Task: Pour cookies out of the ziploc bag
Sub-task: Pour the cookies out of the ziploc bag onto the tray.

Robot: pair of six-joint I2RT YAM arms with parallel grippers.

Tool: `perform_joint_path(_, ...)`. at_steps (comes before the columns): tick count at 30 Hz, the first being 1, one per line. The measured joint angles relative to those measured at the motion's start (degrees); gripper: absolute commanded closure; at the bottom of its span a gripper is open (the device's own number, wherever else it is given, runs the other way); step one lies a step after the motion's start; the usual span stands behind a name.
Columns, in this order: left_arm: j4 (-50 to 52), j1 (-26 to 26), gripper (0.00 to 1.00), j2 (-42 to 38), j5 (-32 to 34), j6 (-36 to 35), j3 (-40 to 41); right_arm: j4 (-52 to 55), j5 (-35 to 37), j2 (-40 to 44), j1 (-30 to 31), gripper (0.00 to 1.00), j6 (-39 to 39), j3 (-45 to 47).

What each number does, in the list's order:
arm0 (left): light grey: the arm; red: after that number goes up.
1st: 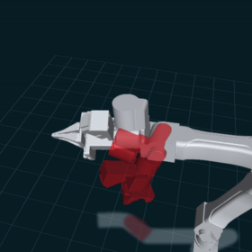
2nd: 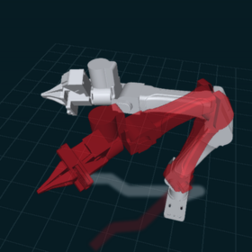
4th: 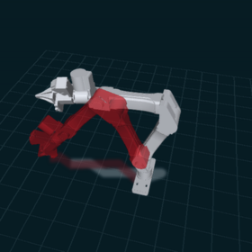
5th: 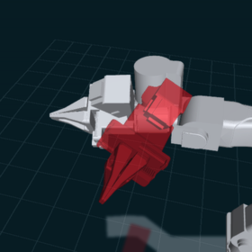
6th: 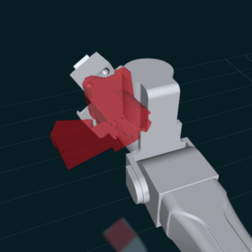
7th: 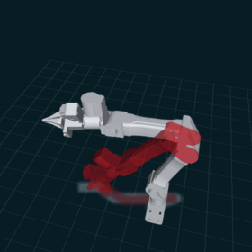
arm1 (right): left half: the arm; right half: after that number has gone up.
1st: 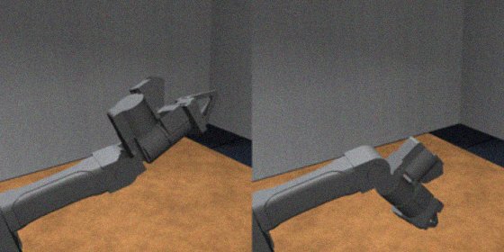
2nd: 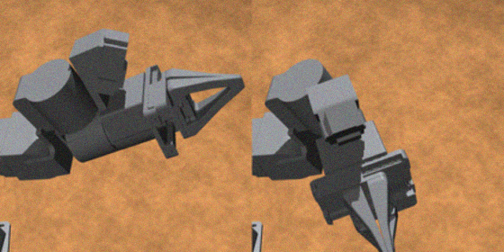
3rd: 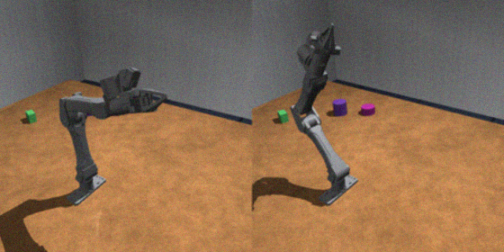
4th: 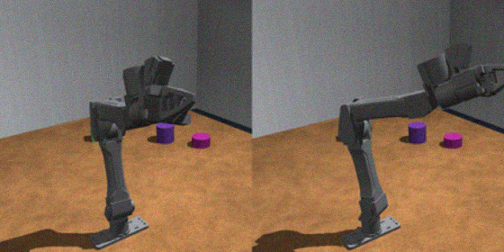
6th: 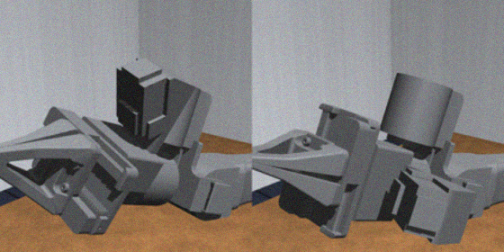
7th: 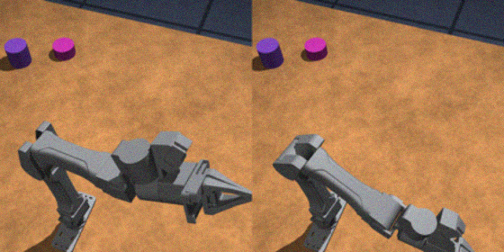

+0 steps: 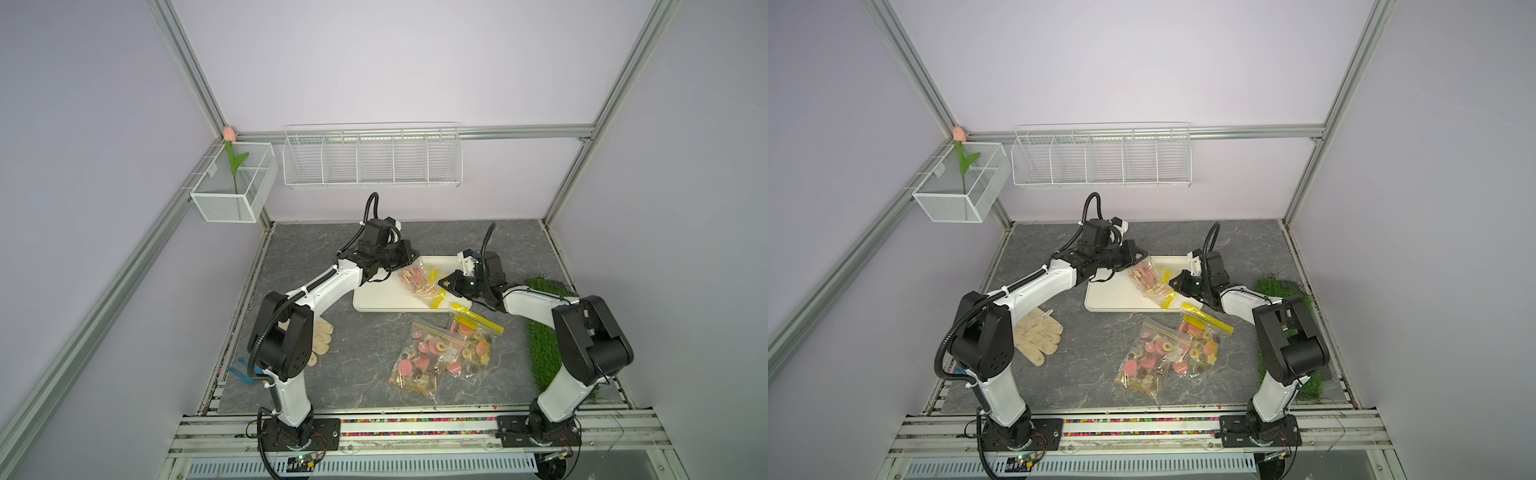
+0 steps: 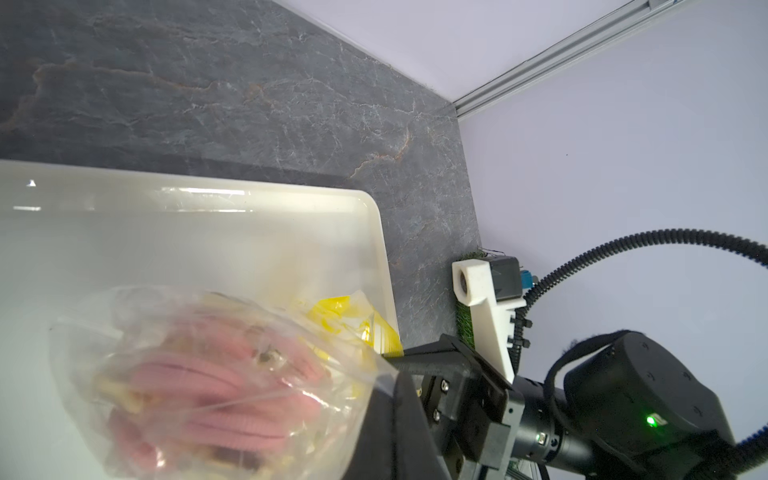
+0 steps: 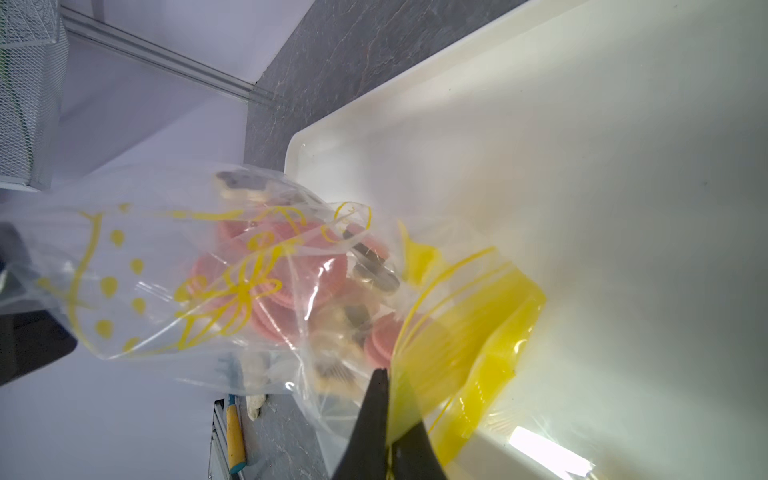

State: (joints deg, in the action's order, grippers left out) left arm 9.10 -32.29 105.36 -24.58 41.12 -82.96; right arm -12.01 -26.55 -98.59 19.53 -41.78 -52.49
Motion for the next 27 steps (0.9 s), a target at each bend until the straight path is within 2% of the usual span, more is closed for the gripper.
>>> perform_joint_path(8, 2.82, -0.04, 1.00, 3.26, 0.74, -2.71, -7.28, 0.13, 1.01, -0.04, -0.04, 0.93, 0.04, -0.37)
perform_joint_path(18, 6.23, -0.42, 1.00, 8.52, 2.21, -7.50, -16.39, 2.10, 1.95, -4.13, -0.55, 0.93, 0.31, -6.21)
perform_joint_path(27, 6.21, -0.42, 1.00, 11.89, 2.69, -8.55, -20.81, 3.85, 3.23, -6.69, -1.92, 0.93, 0.61, -9.88)
